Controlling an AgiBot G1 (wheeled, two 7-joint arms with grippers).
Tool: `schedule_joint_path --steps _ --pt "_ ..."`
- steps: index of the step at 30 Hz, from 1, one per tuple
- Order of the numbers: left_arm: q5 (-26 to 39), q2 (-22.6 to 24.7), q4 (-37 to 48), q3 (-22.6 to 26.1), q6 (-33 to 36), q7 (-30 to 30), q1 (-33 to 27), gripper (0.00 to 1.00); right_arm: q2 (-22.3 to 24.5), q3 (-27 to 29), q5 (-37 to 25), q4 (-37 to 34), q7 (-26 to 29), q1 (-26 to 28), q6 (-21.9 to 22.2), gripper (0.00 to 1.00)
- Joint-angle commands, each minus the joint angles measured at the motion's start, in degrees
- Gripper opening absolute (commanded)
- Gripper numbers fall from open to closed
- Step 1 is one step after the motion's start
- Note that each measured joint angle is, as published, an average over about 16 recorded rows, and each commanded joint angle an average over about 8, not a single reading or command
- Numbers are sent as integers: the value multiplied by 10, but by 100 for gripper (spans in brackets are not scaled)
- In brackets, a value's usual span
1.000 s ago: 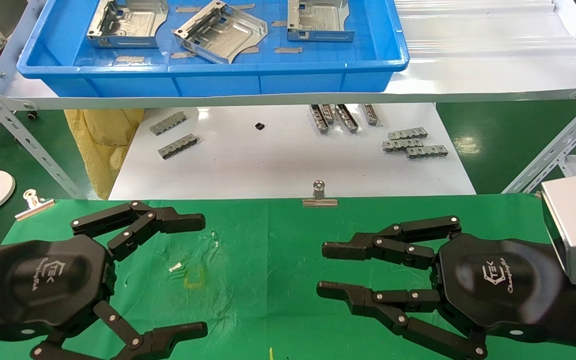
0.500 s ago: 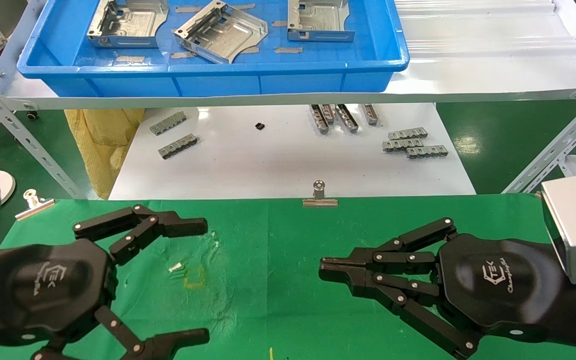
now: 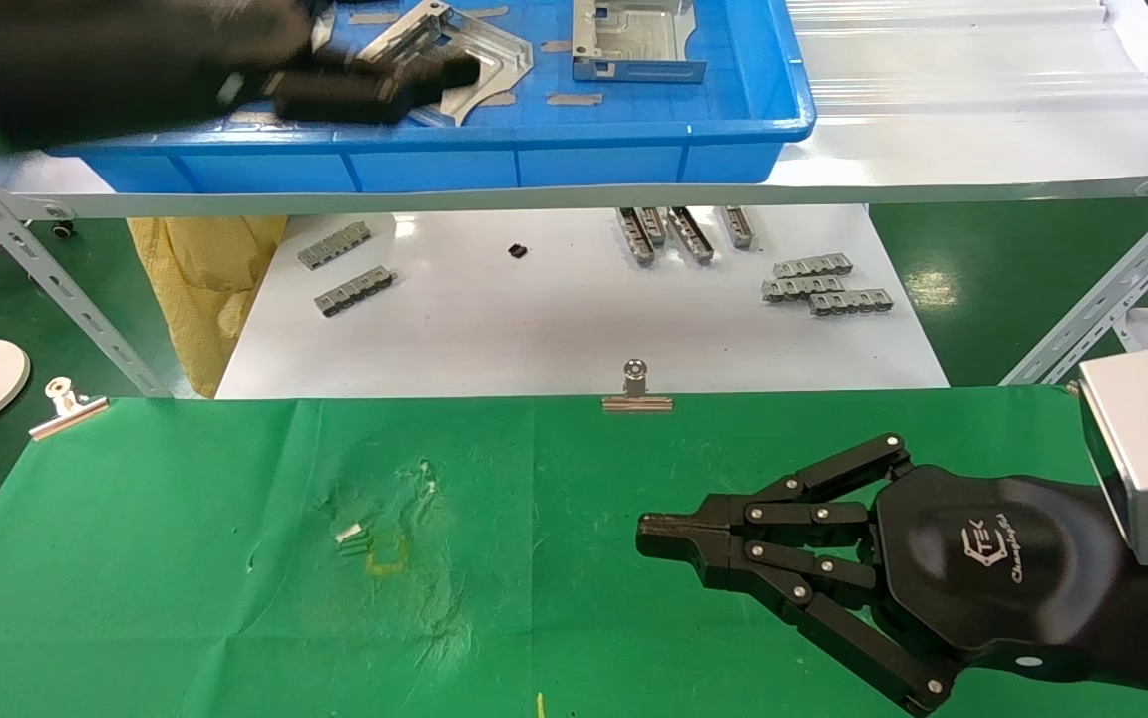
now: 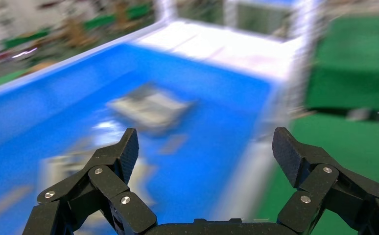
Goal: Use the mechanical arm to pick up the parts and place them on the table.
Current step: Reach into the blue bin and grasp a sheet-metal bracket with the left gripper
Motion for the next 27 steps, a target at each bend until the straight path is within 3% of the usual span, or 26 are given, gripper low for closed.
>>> schedule_joint_path --steps 1,6,14,21,27 --pt "55 43 80 26 -30 4 -65 100 0 0 0 0 0 0 0 0" --pt "125 118 219 59 -118 10 -140 100 0 0 0 0 0 0 0 0" --pt "178 169 326 94 -129 3 -186 2 0 0 0 0 0 0 0 0" --pt "192 180 368 104 -127 -5 -202 0 0 -1 0 0 0 0 0 3" --pt "190 185 384 103 -138 -8 -204 0 0 -1 0 0 0 0 0 74"
